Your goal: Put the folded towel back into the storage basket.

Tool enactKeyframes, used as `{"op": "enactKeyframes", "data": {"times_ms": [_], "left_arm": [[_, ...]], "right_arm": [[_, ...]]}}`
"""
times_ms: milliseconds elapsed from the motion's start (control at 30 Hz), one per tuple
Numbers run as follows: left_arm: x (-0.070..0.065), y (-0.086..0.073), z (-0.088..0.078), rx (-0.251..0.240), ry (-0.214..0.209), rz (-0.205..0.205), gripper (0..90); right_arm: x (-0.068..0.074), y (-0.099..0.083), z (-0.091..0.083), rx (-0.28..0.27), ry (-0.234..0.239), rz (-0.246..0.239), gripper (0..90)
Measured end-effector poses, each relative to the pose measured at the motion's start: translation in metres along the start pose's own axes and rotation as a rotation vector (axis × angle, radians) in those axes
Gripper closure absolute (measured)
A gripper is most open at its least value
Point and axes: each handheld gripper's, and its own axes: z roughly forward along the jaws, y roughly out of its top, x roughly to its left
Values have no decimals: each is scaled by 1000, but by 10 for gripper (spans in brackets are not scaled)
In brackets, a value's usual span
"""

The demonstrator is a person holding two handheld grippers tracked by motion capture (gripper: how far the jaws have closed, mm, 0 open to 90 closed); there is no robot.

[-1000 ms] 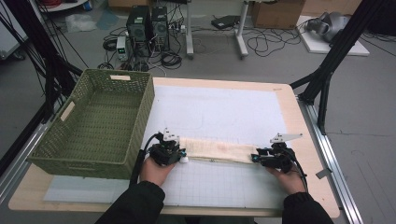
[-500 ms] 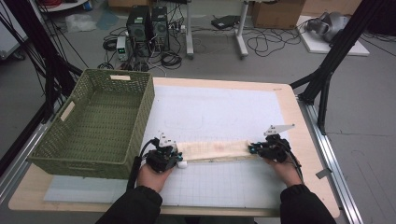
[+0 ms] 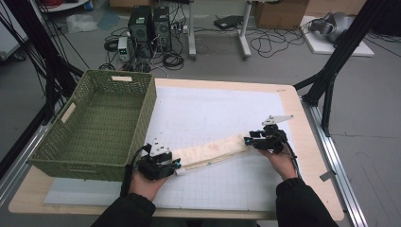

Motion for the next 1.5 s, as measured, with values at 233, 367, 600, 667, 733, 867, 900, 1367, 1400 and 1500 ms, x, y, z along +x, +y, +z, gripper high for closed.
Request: {"op": "enactKeyframes", "data": {"times_ms": [233, 367, 600, 667, 733, 867, 900, 1367, 1400, 1500], "left_arm": [[-6, 13, 1, -37, -21, 62, 554], [-6, 18, -2, -45, -33, 78, 552], [-2, 17, -12, -56, -10, 75, 582], [-1, 16, -12, -46, -20, 79, 638], [1, 18, -9, -40, -30, 87, 694], [3, 22, 9, 4, -48, 98, 754], [4, 21, 13, 16, -49, 99, 764], [14, 2, 24, 90, -60, 113, 714], [13, 4, 23, 79, -66, 111, 701], [9, 15, 22, 63, -91, 146, 664]], "right_arm": [[18, -9, -5, -27, 37, -57, 703], [15, -21, 6, 41, 28, -51, 709], [14, -22, 4, 29, 27, -42, 686], [14, -22, 4, 29, 23, -43, 683], [14, -22, 4, 24, 25, -38, 683], [14, -21, 3, 8, 19, -35, 670], [14, -21, 2, 8, 19, -30, 669], [17, -23, 2, 27, 10, -44, 615], [17, -23, 2, 23, 7, -45, 608], [19, -22, -2, 8, 10, -35, 582]]}}
